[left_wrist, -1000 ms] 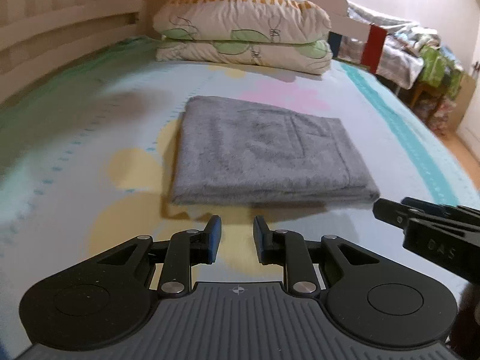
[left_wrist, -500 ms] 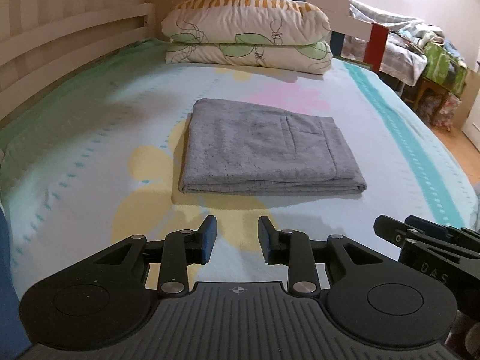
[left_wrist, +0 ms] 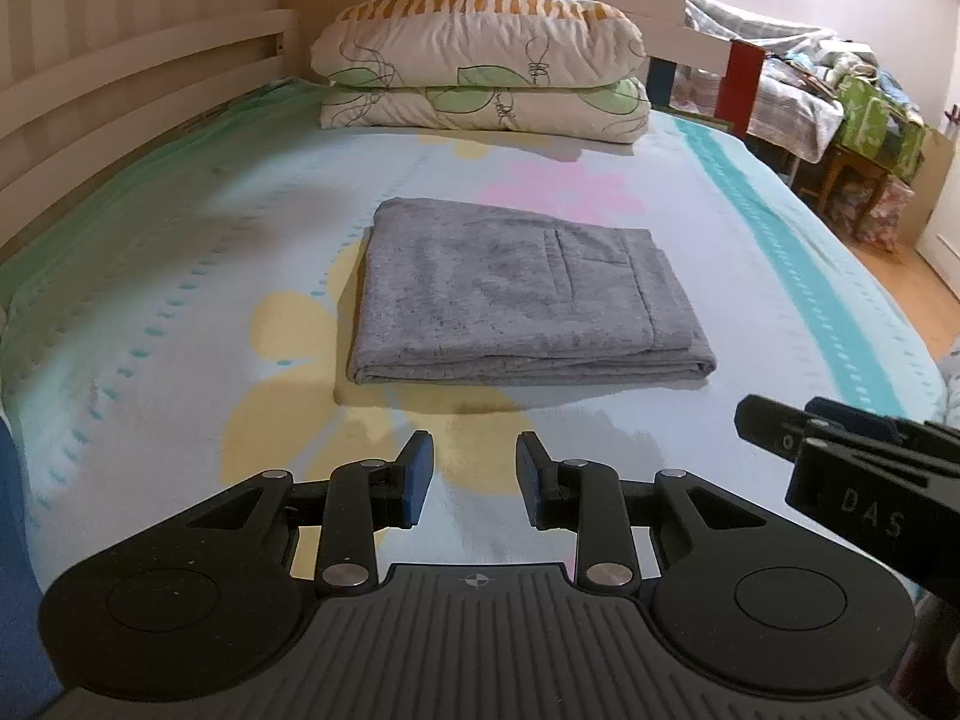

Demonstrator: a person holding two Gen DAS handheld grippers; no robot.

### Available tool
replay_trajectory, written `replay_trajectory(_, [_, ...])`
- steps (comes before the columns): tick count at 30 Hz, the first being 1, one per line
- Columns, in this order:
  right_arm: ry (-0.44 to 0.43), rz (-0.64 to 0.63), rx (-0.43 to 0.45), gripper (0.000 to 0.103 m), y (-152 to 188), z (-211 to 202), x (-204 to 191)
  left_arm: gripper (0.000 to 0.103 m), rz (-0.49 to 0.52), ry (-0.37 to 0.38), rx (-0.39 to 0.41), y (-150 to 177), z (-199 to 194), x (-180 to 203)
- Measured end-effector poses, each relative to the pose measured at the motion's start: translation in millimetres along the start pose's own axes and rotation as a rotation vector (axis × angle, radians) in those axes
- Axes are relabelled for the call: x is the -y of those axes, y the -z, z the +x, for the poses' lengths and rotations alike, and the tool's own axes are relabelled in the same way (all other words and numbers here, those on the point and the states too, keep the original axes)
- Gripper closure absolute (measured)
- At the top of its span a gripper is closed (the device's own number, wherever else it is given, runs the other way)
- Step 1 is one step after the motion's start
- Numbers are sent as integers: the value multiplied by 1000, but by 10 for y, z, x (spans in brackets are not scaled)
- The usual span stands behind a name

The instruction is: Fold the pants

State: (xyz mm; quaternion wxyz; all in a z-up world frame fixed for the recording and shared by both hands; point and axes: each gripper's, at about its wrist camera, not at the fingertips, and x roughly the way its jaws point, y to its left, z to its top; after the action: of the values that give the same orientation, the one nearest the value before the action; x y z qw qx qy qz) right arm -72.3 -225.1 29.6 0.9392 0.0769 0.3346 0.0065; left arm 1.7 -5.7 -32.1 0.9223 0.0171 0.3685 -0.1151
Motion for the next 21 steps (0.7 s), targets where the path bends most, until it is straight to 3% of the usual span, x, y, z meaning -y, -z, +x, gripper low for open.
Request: replay_trajectory(21, [1, -22, 6, 54, -84, 27, -113, 73, -7, -2, -21, -37, 27, 30])
